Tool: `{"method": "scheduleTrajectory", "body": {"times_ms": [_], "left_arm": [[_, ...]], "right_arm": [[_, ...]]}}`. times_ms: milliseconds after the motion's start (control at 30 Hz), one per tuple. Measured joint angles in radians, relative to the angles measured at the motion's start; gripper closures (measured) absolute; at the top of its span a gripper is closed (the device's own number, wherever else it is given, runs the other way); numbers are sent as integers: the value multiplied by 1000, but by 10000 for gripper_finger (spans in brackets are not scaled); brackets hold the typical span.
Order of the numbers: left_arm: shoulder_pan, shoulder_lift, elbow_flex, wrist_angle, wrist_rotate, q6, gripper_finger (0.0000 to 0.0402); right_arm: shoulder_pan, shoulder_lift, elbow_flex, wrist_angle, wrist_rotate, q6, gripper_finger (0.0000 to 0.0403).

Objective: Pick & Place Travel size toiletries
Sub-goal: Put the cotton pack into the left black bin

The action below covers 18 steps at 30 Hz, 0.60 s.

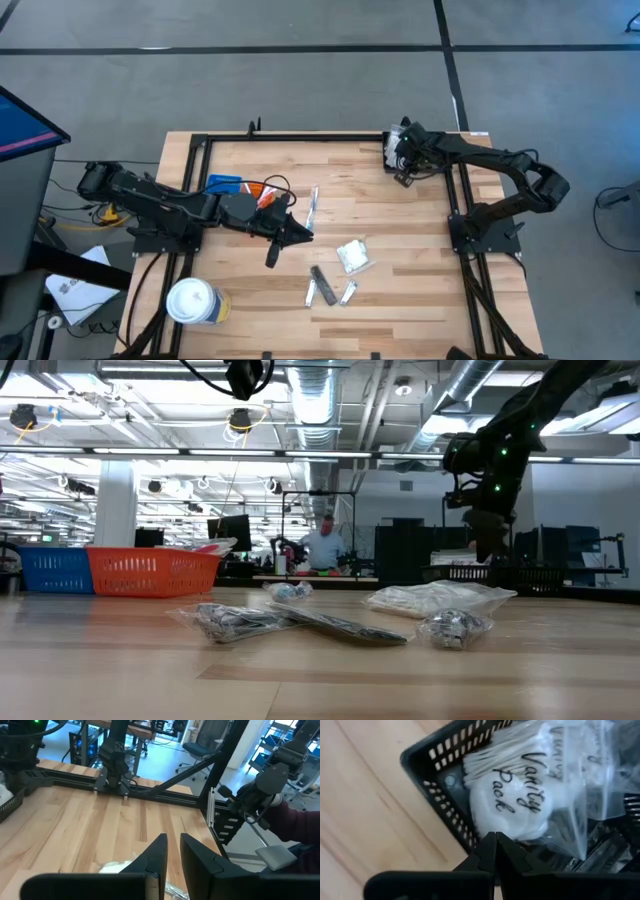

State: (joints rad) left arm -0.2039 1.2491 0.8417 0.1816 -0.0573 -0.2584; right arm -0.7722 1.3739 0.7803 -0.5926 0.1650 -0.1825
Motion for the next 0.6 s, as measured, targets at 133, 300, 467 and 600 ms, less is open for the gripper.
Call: {"method": "scheduleTrajectory", "body": {"times_ms": [133,300,467,600], "left_arm": [[6,0,0,1,-2,0,355],[6,2,0,1,-4,0,355],[6,4,0,2,-4,0,355],[6,4,0,2,-4,0,355]], "right_arm": [[-9,0,0,20,0,-10,403],[-3,0,0,18,-8,-11,403],[26,34,0,15,-9,-2,403],[34,82,0,30,43,0,403]]}}
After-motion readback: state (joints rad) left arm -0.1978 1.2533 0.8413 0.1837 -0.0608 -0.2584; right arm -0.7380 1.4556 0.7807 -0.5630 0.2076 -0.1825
